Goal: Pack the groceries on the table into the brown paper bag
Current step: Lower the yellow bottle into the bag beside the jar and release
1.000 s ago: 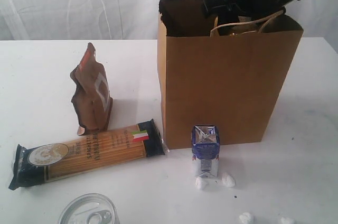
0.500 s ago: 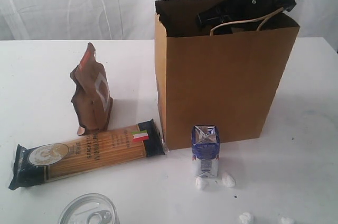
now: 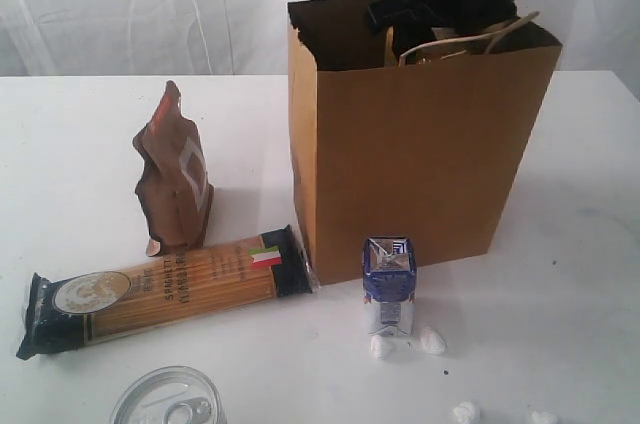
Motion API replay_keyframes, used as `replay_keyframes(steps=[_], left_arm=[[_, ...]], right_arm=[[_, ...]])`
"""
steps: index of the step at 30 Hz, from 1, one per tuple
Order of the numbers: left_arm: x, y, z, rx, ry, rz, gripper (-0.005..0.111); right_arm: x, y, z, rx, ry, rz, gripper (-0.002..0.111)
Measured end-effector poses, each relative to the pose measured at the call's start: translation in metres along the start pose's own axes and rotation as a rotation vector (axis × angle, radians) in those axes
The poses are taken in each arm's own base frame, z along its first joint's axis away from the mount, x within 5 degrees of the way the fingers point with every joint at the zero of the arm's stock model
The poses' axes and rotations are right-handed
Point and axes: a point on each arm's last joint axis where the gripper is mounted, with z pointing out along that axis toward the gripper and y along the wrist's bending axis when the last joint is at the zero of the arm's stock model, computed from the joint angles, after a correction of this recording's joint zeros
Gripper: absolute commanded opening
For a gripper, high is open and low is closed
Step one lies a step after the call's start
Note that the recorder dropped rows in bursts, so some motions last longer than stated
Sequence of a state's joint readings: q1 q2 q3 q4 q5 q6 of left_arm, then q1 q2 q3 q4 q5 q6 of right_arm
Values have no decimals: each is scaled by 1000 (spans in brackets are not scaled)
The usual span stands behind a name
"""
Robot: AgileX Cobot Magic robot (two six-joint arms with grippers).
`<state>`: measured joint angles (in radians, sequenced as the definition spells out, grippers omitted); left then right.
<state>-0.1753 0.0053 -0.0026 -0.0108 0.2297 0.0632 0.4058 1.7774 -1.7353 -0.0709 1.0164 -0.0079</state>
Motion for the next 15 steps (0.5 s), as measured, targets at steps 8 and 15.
replay_keyframes(steps=[8, 15], left_arm=[[0, 0, 0, 0, 0, 0, 0], [0, 0, 0, 0, 0, 0, 0]], right_arm=[[-3, 16, 4, -48, 8, -12, 0], [2, 18, 22, -52, 85, -39, 0]])
